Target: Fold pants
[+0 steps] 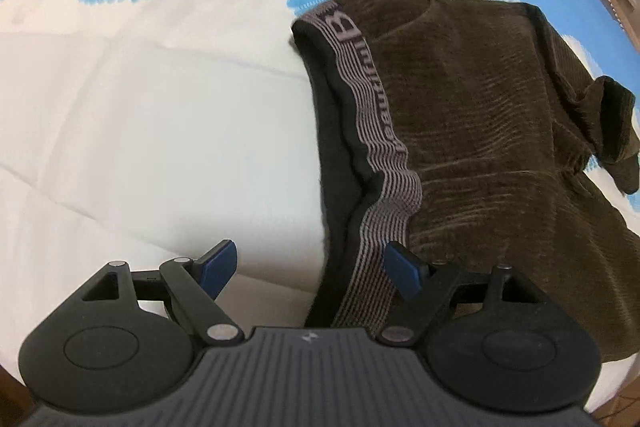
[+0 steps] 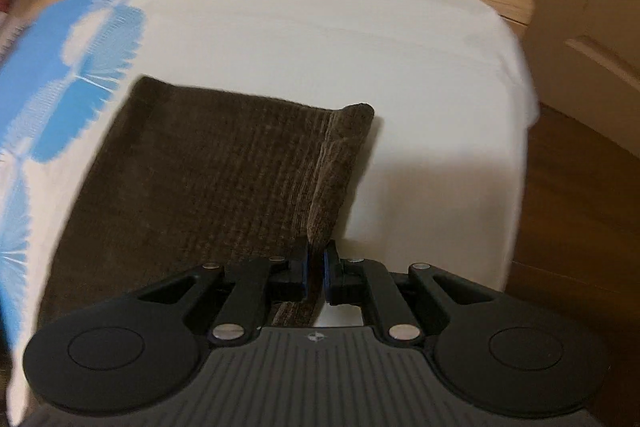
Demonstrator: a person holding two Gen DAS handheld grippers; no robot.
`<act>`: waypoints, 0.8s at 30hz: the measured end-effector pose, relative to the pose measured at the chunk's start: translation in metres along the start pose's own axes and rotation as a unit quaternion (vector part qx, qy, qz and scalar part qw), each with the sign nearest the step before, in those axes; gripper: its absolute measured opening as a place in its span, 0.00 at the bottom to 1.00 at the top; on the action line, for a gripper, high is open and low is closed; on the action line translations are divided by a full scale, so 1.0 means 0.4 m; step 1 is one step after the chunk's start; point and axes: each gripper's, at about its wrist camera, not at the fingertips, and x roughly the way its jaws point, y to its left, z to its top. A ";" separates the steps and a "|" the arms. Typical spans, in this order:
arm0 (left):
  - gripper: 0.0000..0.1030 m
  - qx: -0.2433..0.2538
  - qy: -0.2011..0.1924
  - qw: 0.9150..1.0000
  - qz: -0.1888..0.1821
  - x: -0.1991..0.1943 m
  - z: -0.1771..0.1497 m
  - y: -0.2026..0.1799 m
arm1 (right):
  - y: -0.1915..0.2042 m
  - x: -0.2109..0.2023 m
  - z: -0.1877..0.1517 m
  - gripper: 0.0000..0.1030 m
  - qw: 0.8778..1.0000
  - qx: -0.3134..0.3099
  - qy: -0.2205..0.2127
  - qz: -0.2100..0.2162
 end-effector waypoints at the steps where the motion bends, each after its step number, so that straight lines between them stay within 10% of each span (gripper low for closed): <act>1: 0.83 -0.001 0.002 1.000 -0.003 0.004 -0.002 -0.001 | 0.002 -0.001 0.005 0.06 1.000 0.002 -0.002 -0.008; 8: 0.65 0.011 0.018 0.998 -0.062 0.047 -0.010 -0.037 | 0.056 -0.001 -0.004 0.14 1.000 -0.017 -0.019 -0.004; 13: 0.53 0.053 0.033 0.997 -0.046 0.093 -0.032 -0.072 | 0.039 -0.009 -0.011 0.28 1.000 0.001 0.000 0.013; 17: 0.25 0.103 0.010 0.994 -0.032 0.074 -0.042 -0.104 | 0.043 -0.008 -0.016 0.30 1.000 0.001 0.010 0.017; 24: 0.21 0.112 -0.029 0.993 -0.004 0.010 -0.038 -0.062 | 0.054 -0.019 -0.024 0.30 1.000 -0.007 0.013 0.018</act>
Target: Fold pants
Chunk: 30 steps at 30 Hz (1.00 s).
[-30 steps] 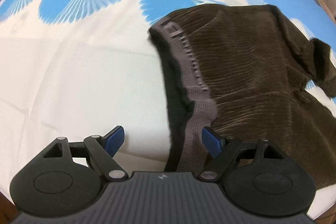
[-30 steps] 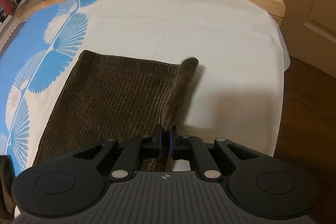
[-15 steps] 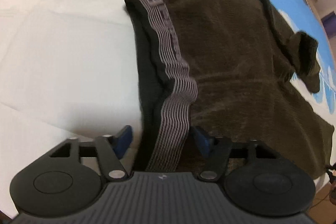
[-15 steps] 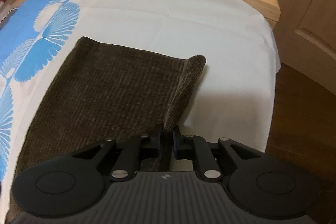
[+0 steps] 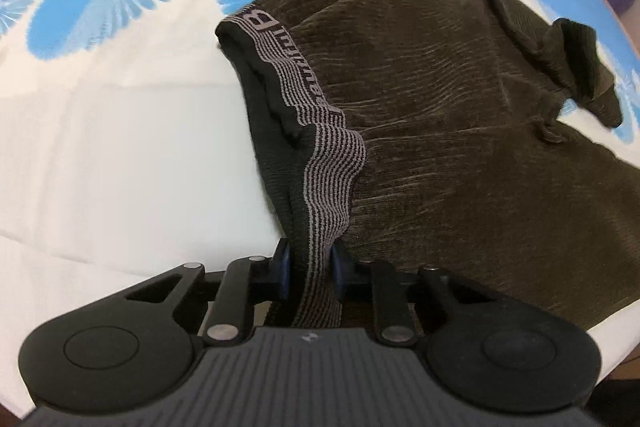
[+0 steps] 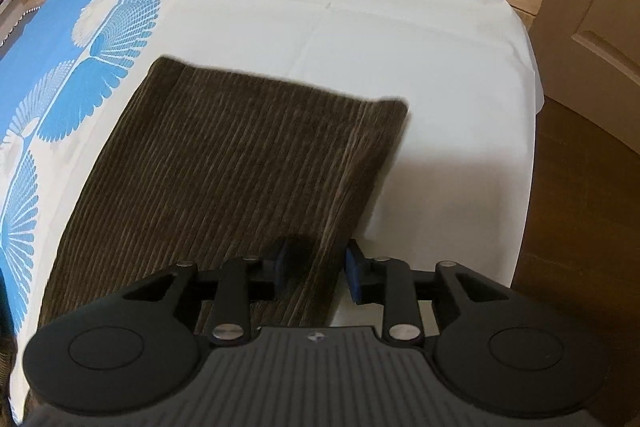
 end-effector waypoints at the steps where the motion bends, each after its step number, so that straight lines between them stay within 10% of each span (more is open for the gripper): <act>1: 0.21 0.002 0.003 1.000 0.008 0.000 -0.005 0.009 | -0.001 -0.001 0.001 0.30 1.000 0.001 0.001 0.000; 7: 0.21 -0.001 0.018 0.999 0.040 -0.002 -0.016 0.018 | 0.013 0.002 -0.018 0.29 0.999 -0.029 0.021 -0.015; 11: 0.21 0.003 0.022 0.997 0.076 0.005 -0.006 -0.028 | 0.022 -0.009 -0.028 0.08 0.999 -0.044 0.027 -0.011; 21: 0.32 0.041 0.035 0.992 0.116 -0.009 -0.004 -0.106 | 0.032 -0.050 -0.049 0.10 0.993 -0.091 0.032 -0.064; 25: 0.46 0.057 -0.044 0.985 0.155 -0.075 0.005 -0.175 | 0.053 -0.110 -0.041 0.30 0.993 -0.093 -0.031 -0.062; 30: 0.48 0.067 -0.116 0.988 0.080 -0.126 0.004 -0.286 | 0.133 -0.217 -0.071 0.40 0.977 -0.163 -0.140 -0.016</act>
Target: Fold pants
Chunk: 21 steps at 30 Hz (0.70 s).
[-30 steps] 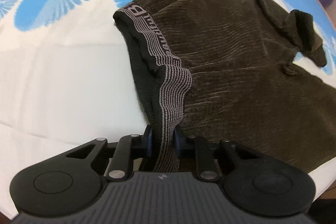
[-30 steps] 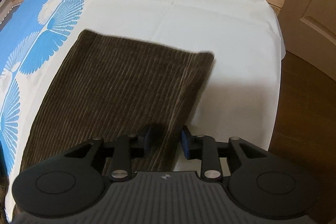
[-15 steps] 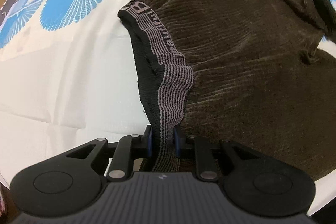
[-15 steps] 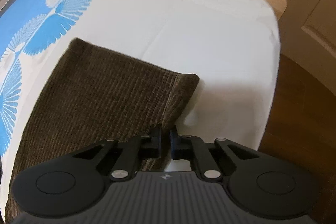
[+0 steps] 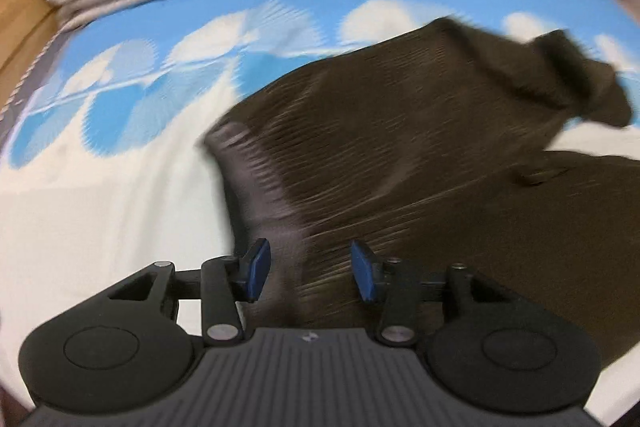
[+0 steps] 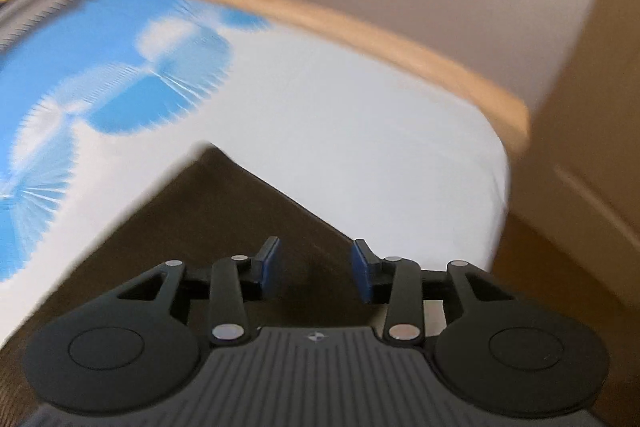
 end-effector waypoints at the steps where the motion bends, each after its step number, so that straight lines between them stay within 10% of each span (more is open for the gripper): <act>1: 0.48 0.007 0.003 1.000 -0.017 0.005 -0.001 -0.030 | 0.017 -0.014 0.000 0.41 1.000 -0.010 -0.009 0.021; 7: 0.48 0.084 0.018 0.996 -0.006 0.044 -0.049 -0.145 | 0.209 -0.102 -0.055 0.48 0.964 -0.174 -0.037 0.199; 12: 0.53 0.065 -0.004 0.998 -0.016 0.024 -0.016 -0.167 | 0.323 -0.157 -0.096 0.49 0.936 -0.253 -0.053 0.238; 21: 0.53 0.024 -0.032 0.998 -0.058 -0.035 0.062 -0.220 | 0.453 -0.230 -0.114 0.49 0.923 -0.253 -0.066 0.281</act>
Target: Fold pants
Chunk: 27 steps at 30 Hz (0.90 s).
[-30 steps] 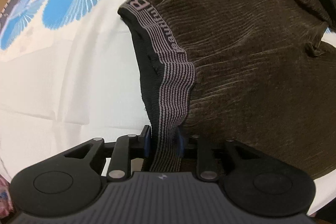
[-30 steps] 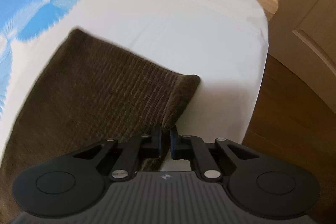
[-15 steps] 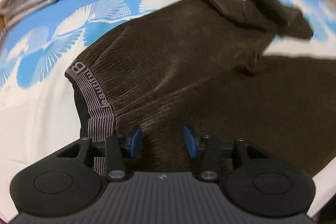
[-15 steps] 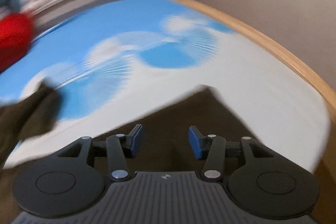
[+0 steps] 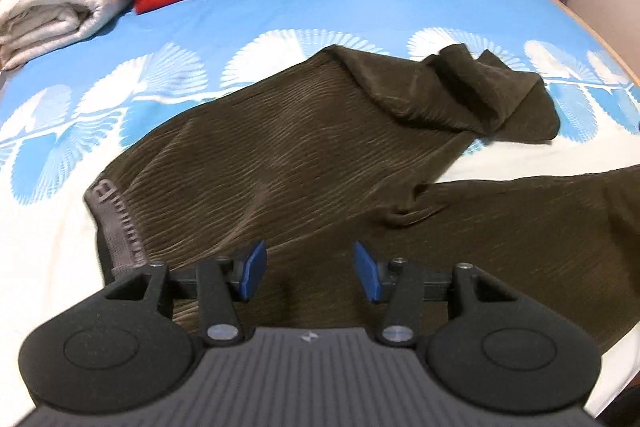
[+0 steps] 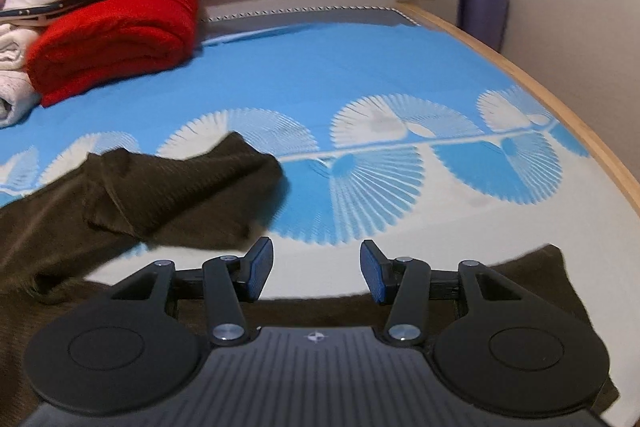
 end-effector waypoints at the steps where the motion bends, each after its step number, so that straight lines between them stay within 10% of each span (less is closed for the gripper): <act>1: 0.52 0.000 0.000 1.000 0.009 0.005 0.006 -0.013 | 0.011 0.011 0.006 0.49 1.000 0.001 -0.001 0.004; 13: 0.69 -0.033 0.004 0.999 0.016 0.079 0.094 -0.048 | 0.096 0.168 0.106 0.49 0.998 0.031 -0.005 0.047; 16: 0.34 -0.030 0.022 0.999 0.004 0.119 0.107 -0.052 | 0.119 0.228 0.126 0.44 0.999 0.016 -0.007 0.048; 18: 0.05 -0.040 0.032 0.999 -0.015 0.142 0.118 -0.049 | 0.123 0.269 0.137 0.04 0.998 0.022 -0.002 0.053; 27: 0.03 -0.064 0.039 0.996 -0.056 0.228 0.163 -0.045 | 0.122 0.423 0.219 0.13 0.995 0.071 -0.001 0.072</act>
